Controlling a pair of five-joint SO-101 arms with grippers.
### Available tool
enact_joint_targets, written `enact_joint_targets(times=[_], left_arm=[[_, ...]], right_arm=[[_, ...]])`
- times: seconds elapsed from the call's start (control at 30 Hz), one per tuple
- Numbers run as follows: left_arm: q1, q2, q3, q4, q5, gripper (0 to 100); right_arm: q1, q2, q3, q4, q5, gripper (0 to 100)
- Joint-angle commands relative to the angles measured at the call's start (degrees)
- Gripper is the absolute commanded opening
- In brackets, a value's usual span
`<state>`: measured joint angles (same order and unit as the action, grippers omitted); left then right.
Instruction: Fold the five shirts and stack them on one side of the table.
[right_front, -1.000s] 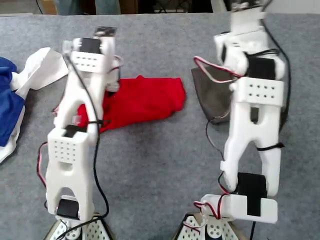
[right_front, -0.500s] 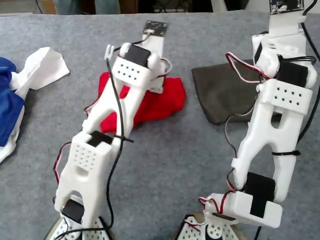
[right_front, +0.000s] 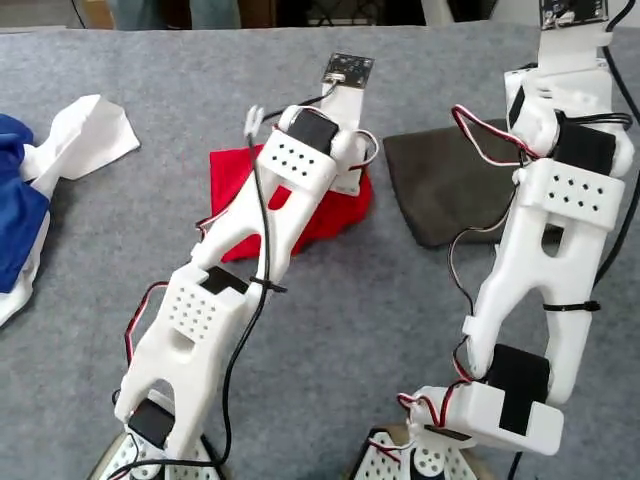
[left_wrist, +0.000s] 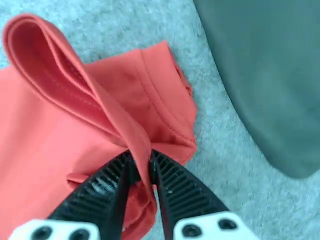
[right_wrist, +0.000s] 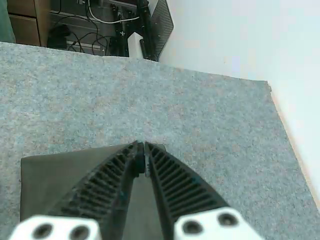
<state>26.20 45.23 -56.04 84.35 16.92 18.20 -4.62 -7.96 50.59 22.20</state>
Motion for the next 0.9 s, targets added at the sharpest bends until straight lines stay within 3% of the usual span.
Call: enact_joint_targets(times=[0.0,0.2,0.37,0.43,0.57,0.7,0.77,0.87], left_arm=[[0.3,0.1,-5.3,-1.1,1.8,3],[0.7,3.0,-10.5,-0.7,1.8,4],[-0.5,3.2,-11.2,1.2,7.7,23],[-1.1,3.1,-12.5,2.5,8.9,25],[-4.4,1.3,-22.6,10.2,8.6,22],[-13.3,0.8,-34.5,16.7,5.5,11],[-19.7,0.9,-35.1,16.7,1.8,3],[-29.1,1.1,-30.5,16.7,0.6,3]], right_arm=[[0.7,-2.0,-2.8,-1.1,0.4,1.5],[0.4,-2.0,-2.7,-1.1,0.4,1.5],[0.4,-1.9,-2.5,-1.1,0.4,1.5],[0.3,-1.9,-2.5,-1.1,0.4,1.5],[-1.8,-1.6,-2.4,-1.0,0.4,1.5],[-8.1,1.6,-2.7,-0.3,0.3,1.5],[-12.4,4.4,-3.8,1.6,0.3,1.5],[-20.0,10.9,-7.9,5.1,-0.1,1.5]])
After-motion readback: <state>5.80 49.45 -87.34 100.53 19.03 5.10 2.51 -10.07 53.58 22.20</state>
